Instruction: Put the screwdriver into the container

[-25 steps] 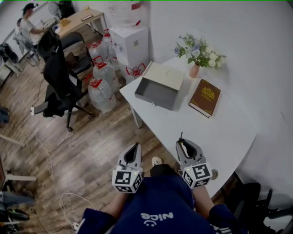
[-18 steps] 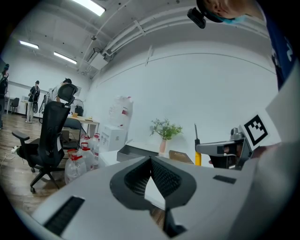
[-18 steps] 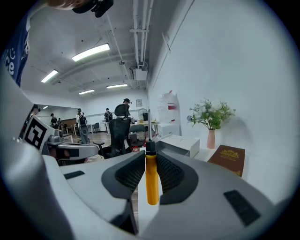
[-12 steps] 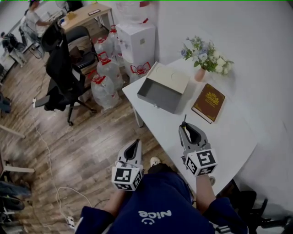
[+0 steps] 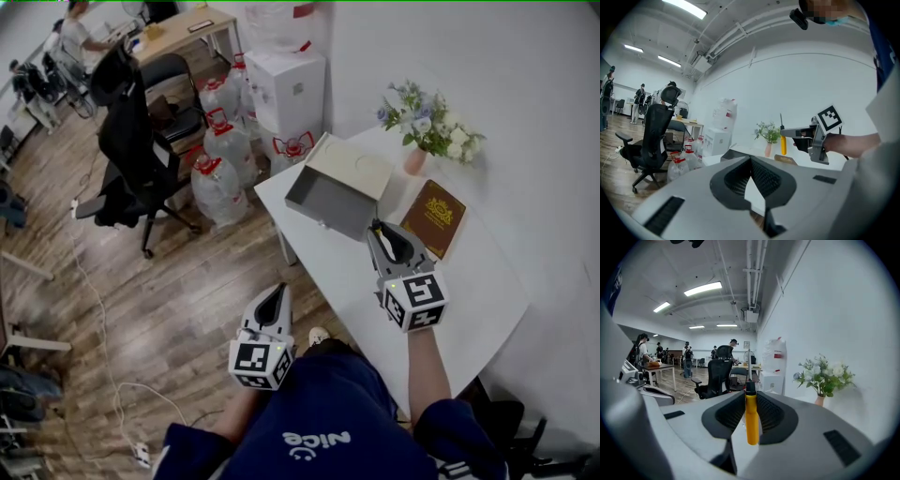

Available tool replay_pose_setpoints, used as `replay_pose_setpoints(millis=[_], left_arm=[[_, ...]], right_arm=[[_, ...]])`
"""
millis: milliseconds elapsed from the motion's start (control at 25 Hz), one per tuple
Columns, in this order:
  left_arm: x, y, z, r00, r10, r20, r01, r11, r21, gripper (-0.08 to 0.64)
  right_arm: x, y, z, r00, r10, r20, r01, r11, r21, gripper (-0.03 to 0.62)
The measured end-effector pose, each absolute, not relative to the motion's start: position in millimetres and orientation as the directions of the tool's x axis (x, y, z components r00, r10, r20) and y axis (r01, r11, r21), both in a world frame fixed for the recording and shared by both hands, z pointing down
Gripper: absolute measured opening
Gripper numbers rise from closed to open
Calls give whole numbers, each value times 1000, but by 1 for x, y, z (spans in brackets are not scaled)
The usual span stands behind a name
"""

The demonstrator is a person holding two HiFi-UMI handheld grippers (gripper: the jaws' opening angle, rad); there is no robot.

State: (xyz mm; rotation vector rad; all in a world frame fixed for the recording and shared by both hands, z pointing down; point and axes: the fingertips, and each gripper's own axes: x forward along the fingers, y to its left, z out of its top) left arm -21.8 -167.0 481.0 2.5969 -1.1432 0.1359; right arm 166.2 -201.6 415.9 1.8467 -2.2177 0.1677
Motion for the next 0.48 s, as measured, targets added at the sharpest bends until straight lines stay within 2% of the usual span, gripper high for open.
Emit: replay_pose_setpoints(millis=[480], left_arm=[[-5, -184, 479, 679, -706, 203, -734, -642, 221, 17]], right_arm=[[180, -262, 425, -205, -925, 321, -966, 243, 83, 94]])
